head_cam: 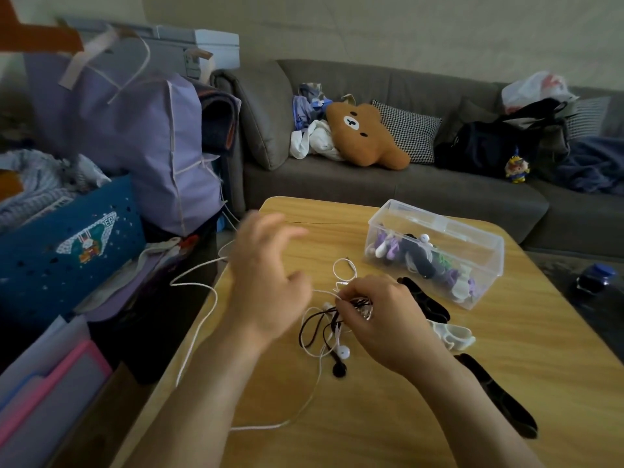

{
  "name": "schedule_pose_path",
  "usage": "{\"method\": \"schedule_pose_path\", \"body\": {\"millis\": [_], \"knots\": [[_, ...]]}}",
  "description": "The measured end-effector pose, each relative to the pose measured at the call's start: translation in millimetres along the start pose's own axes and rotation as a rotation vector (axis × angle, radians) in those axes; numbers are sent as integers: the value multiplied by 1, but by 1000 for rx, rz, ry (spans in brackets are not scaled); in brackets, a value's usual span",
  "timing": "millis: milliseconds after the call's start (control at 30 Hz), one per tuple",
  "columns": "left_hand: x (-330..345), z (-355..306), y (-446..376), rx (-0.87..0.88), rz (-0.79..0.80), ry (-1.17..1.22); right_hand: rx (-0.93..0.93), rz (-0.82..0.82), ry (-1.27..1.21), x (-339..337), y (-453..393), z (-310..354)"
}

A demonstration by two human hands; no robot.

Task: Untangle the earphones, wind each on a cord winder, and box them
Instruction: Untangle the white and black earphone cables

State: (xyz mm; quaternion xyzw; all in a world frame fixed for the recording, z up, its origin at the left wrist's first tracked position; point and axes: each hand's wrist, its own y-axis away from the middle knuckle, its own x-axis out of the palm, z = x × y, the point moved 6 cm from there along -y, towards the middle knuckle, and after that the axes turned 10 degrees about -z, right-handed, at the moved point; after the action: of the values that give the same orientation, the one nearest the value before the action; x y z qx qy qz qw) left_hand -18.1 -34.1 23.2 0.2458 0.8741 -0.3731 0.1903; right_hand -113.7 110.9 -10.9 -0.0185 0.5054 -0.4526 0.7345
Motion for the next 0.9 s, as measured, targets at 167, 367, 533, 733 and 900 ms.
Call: {"method": "schedule_pose_path", "body": {"millis": [167,367,533,733,900], "knots": [[44,-15,26,4,437,96,-14,-31,-25,-2,1,2],[35,-5,16,14,362,68,24,-58,-93,-10,1,-2],[11,-10,4,56,144,219,87,-16,-100,-11,-1,-9],[-12,-5,0,-45,-56,385,191,42,-198,-13,-3,-12],[-12,13,1,-226,-198,415,256,114,-238,-14,-2,-17]]}}
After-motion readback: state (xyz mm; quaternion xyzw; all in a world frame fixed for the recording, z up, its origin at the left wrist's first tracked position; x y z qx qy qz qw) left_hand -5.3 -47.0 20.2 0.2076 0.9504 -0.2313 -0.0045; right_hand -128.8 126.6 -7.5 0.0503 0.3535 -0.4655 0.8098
